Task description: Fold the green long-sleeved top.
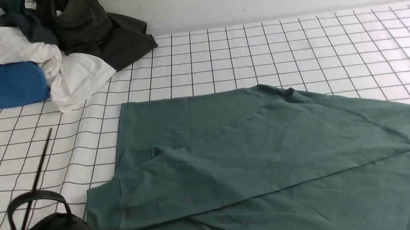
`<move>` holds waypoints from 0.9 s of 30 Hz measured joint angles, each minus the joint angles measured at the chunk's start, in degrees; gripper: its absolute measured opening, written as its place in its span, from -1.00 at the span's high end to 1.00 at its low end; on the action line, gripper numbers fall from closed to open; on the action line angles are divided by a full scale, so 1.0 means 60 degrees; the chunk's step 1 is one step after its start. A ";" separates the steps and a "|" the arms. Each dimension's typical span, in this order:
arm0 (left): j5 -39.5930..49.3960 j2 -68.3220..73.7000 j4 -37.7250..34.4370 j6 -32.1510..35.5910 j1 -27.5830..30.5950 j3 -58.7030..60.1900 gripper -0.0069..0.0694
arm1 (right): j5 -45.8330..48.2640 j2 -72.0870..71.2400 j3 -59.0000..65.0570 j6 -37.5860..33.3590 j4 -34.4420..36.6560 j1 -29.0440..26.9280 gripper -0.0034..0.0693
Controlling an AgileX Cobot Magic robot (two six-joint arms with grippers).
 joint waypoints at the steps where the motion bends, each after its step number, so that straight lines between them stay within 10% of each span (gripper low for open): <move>1: -0.0051 0.0074 0.0000 0.0000 0.0000 0.0023 -0.30 | 0.0000 0.0000 0.0000 0.0000 -0.0007 0.0000 0.95; 10: -0.0191 0.0889 0.0188 -0.0093 -0.0007 -0.0126 -0.13 | 0.0000 -0.0034 0.0000 0.0010 -0.0043 0.0010 0.95; 17: 0.0068 0.0979 0.0255 -0.0529 -0.0007 -0.0376 0.74 | 0.0004 -0.0081 0.0000 0.0010 -0.0065 0.0010 0.95; 27: 0.2418 -0.1178 0.1971 -0.1300 -0.0007 -0.1776 0.83 | 0.0011 -0.0090 0.0000 -0.0141 -0.0700 0.0010 0.92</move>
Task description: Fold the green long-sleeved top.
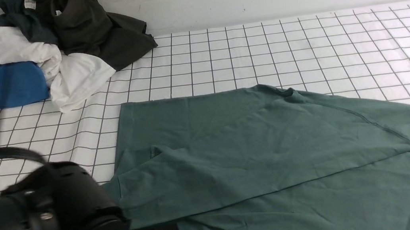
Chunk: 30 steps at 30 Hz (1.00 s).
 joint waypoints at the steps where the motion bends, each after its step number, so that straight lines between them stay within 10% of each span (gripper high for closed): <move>1: 0.0055 -0.0075 0.0044 0.0000 0.0000 0.0013 0.83 | 0.0000 0.0000 0.0000 -0.0063 0.0000 0.0000 0.91; 17: 0.0293 -0.1547 0.0327 0.0482 0.0000 0.2020 0.81 | -0.1342 0.0359 0.3303 -0.0987 -0.2013 0.0000 -0.54; 30: -0.0255 -0.1547 0.0079 0.0372 0.0000 0.2020 0.81 | -0.4010 0.0466 0.5723 -0.0513 -0.3563 0.0000 -0.60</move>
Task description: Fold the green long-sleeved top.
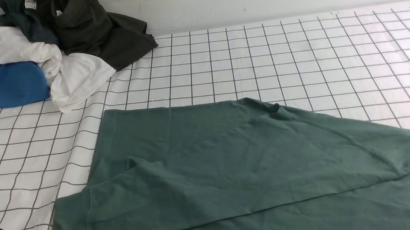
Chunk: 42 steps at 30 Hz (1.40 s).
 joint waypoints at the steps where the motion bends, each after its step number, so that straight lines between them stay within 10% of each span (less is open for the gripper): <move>1: -0.0029 0.0000 -0.0011 0.0000 0.0000 0.0000 0.81 | -0.0155 0.0020 0.0061 0.0000 -0.0076 0.0000 -0.59; 18: -0.0093 0.0000 -0.0190 0.0000 0.0000 0.0000 0.81 | -0.1738 0.3042 -0.0407 -0.0012 -0.0700 0.0000 -0.21; 29: 0.0229 0.0000 -0.0149 -0.0897 0.0000 -0.0070 0.81 | -0.0074 0.2936 -0.1723 -0.0184 -0.0618 0.0000 0.89; 42: 0.0534 0.0383 0.0515 -0.0865 0.2708 -0.3520 0.80 | 0.1765 0.3077 -0.4985 -0.2140 0.0291 -0.1272 0.91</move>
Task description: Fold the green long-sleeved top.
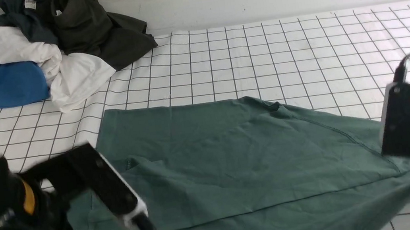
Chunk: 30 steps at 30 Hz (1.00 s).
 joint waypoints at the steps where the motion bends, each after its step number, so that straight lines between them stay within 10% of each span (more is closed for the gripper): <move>1: 0.0000 0.0247 -0.0044 0.0341 0.0470 -0.0496 0.80 | -0.0030 0.0186 -0.0435 -0.0241 0.0383 -0.0335 0.91; 13: 0.0417 0.2989 -0.2054 0.1842 0.2437 -0.3740 0.80 | 0.1015 0.2839 -0.3582 -0.1517 0.3122 -0.2068 0.91; 30: -0.0152 0.2487 -0.2045 0.1628 -0.2269 0.1737 0.74 | 0.0867 0.2938 -0.3593 -0.1854 0.3867 -0.2081 0.91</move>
